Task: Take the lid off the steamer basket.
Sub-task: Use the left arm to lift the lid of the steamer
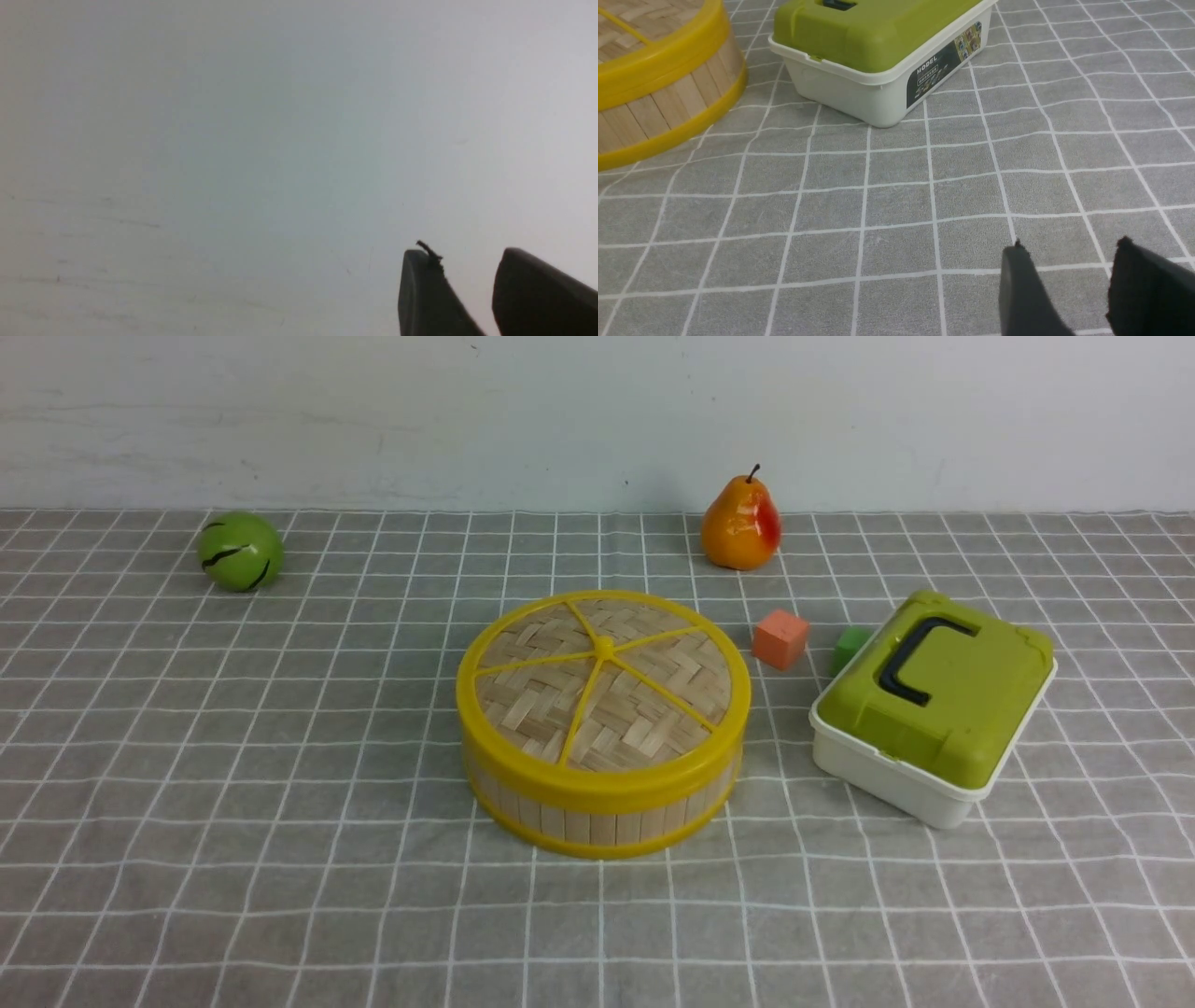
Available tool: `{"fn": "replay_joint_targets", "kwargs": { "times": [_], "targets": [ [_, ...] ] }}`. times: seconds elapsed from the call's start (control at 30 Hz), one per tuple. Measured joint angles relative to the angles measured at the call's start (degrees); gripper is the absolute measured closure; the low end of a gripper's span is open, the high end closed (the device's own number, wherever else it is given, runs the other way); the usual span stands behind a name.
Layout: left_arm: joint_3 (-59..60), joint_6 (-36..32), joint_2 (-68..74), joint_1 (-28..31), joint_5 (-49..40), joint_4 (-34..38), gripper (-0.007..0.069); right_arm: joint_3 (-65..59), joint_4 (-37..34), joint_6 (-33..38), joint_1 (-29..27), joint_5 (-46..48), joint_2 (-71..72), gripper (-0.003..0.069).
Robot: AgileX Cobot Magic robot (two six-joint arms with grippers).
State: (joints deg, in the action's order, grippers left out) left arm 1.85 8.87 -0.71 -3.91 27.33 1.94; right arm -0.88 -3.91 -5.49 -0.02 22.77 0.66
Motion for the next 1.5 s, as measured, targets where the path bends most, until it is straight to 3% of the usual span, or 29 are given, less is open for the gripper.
{"fn": "replay_joint_targets", "kwargs": {
  "times": [0.3,0.4,0.6,0.8,0.87,1.0,1.17,1.2,1.27,1.3,1.4,1.5],
  "targets": [
    [-0.20,13.63,0.00,0.00,13.03,0.00,0.0400,0.00,0.00,0.00,0.00,0.00,0.00,0.0415],
    [-3.80,16.00,0.00,0.00,10.06,-1.62,0.0398,0.00,0.00,0.00,0.00,0.00,0.00,0.0415],
    [-19.44,16.19,0.46,0.00,-8.03,-11.75,0.0397,0.00,0.00,0.00,0.00,0.00,0.00,0.0415],
    [-28.54,17.25,9.13,0.00,-9.57,-15.13,0.0396,0.00,0.00,0.00,0.00,0.00,0.00,0.0415],
    [-29.69,19.06,12.09,0.00,-9.50,-15.32,0.0396,0.00,0.00,0.00,0.00,0.00,0.00,0.0415],
    [-34.49,30.78,22.11,0.00,-11.52,-19.52,0.0399,0.00,0.00,0.00,0.00,0.00,0.00,0.0415],
    [-41.72,48.78,33.28,0.00,-19.55,-32.04,0.0502,0.00,0.00,0.00,0.00,0.00,0.00,0.0415],
    [-44.57,55.34,37.06,0.00,-22.52,-37.69,0.0575,0.00,0.00,0.00,0.00,0.00,0.00,0.0415],
    [-47.79,63.96,42.25,0.00,-24.44,-46.86,0.0637,0.00,0.00,0.00,0.00,0.00,0.00,0.0415],
    [-48.10,64.75,43.23,0.00,-24.51,-48.80,0.0637,0.00,0.00,0.00,0.00,0.00,0.00,0.0415],
    [-53.13,78.36,52.01,0.00,-24.60,-66.53,0.0637,0.00,0.00,0.00,0.00,0.00,0.00,0.0415],
    [-56.49,85.57,58.80,-0.04,-25.70,-79.19,0.0637,0.00,0.00,0.00,0.00,0.00,0.00,0.0415]
  ]
}}
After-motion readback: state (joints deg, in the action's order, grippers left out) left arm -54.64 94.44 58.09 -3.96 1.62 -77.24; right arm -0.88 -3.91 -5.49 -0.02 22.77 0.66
